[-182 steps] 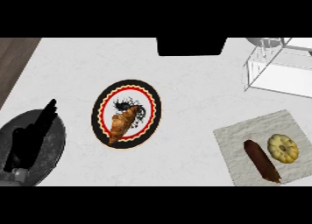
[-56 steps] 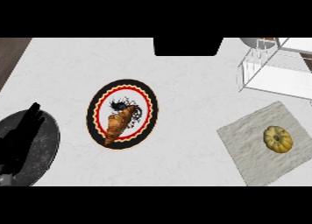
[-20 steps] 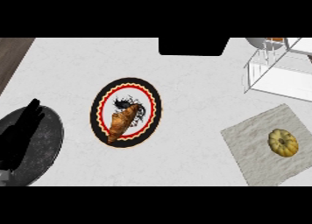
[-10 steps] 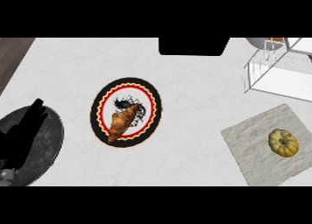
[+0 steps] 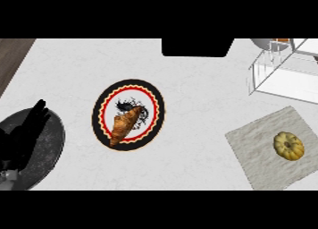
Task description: Pick the sweet potato from the placemat and place it in the tiered shelf
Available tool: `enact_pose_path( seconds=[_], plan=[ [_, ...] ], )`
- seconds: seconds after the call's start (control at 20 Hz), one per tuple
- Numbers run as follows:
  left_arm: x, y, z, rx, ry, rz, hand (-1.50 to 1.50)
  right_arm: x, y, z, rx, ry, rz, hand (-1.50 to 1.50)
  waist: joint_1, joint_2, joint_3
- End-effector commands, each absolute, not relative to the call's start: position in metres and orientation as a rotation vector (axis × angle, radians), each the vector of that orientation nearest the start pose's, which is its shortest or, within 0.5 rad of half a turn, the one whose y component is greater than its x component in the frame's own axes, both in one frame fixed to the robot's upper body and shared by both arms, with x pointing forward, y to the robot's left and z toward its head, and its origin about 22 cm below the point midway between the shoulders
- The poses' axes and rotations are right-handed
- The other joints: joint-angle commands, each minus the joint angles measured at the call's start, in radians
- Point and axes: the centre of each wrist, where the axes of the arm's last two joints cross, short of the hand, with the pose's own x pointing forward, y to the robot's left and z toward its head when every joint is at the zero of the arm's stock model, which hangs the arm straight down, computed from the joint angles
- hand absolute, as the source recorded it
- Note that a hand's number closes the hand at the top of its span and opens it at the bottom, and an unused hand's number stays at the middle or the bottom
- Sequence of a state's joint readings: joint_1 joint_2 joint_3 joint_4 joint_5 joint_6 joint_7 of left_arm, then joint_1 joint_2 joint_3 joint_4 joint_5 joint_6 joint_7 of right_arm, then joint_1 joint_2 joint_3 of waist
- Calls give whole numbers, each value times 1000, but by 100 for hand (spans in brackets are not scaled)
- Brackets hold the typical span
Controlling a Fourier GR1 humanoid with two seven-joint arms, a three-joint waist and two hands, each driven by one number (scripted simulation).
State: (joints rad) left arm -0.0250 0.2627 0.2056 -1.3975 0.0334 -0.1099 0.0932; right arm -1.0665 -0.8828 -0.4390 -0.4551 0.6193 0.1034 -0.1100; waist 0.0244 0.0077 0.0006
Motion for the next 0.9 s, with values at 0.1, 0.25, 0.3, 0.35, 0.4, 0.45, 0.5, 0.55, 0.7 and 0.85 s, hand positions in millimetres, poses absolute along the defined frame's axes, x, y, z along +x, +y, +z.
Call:
enact_pose_path(
  seconds=[0.1,0.25,0.3,0.35,0.4,0.45,0.5,0.55,0.7,0.85],
  plan=[
    [247,338,6,237,-1345,-53,0,371,-498,283,-841,-1532,154,-150,-2,-2,0],
    [245,346,10,265,-1343,-40,0,355,-516,288,-763,-1580,108,-150,-15,-6,0],
    [236,357,11,254,-1356,-40,0,339,-529,312,-760,-1617,83,-150,-10,-7,0],
    [234,358,10,246,-1334,-59,0,345,-524,303,-737,-1624,30,-150,-10,-6,0],
    [228,360,4,264,-1339,-58,0,327,-542,309,-754,-1652,4,-150,-12,-5,0],
    [238,362,12,261,-1347,-58,0,329,-540,306,-743,-1665,11,-150,-15,-5,0],
    [229,352,-5,260,-1339,-55,0,319,-541,336,-746,-1683,-11,-150,-14,-6,-1],
    [239,351,9,250,-1343,-45,0,299,-560,335,-723,-1697,-38,-150,-28,-9,0],
    [214,349,-13,262,-1322,-47,0,250,-590,357,-771,-1675,-79,-150,-22,-8,0],
    [249,345,9,273,-1328,-28,0,211,-611,367,-803,-1632,-125,-150,-44,-7,1]
  ],
)
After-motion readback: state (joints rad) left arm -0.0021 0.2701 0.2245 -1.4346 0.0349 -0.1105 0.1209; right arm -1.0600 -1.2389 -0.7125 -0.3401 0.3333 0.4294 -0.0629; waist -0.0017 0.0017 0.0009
